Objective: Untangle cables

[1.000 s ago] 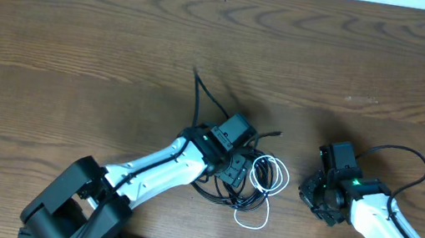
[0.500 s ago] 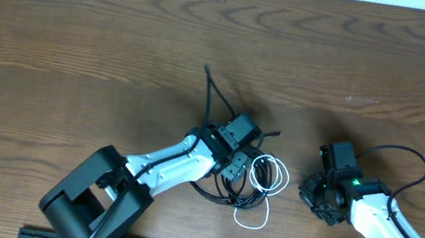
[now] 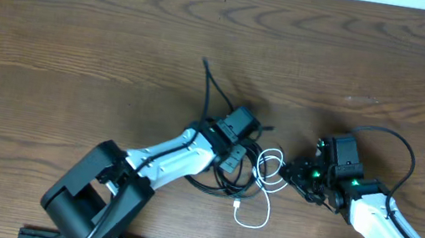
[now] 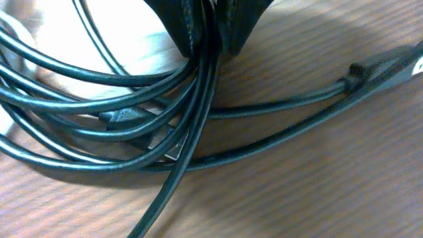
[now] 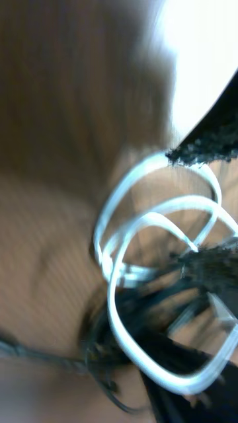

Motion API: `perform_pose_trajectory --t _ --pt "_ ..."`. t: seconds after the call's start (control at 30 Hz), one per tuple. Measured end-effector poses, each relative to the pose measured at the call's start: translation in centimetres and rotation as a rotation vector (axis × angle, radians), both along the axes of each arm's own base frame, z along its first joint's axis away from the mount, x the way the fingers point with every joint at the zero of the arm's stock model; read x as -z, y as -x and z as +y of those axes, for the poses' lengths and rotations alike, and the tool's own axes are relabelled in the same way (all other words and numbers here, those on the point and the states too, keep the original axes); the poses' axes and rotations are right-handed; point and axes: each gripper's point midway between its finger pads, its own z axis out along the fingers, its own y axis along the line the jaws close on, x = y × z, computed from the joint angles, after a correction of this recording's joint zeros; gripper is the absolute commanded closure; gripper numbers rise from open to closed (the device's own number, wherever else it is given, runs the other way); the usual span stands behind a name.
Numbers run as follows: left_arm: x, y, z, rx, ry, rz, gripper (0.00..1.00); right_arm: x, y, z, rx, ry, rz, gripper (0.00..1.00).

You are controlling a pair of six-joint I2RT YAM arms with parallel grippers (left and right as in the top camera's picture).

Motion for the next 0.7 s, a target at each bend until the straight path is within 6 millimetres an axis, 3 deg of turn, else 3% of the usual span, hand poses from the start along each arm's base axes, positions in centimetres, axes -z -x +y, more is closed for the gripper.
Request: perform_pose_trajectory --t 0.17,0.23,0.4,0.53,0.7 --pt "-0.5 0.3 3.3 -0.073 -0.023 0.041 0.93 -1.3 -0.7 1.8 -0.065 -0.097 -0.058 0.54" --pt "-1.2 0.3 3.6 -0.085 0.004 0.046 0.92 -1.5 -0.6 2.1 -0.074 -0.118 -0.057 0.54" --pt "-3.8 0.5 2.2 -0.066 0.127 0.040 0.92 -2.3 -0.8 3.4 -0.121 -0.161 -0.090 0.44" --pt "-4.3 1.2 1.2 -0.043 0.184 0.073 0.93 -3.1 -0.7 5.5 -0.243 -0.177 -0.180 0.46" --pt "-4.4 1.7 0.6 -0.027 0.228 0.109 0.92 -2.8 -0.1 6.3 -0.287 -0.141 -0.195 0.44"
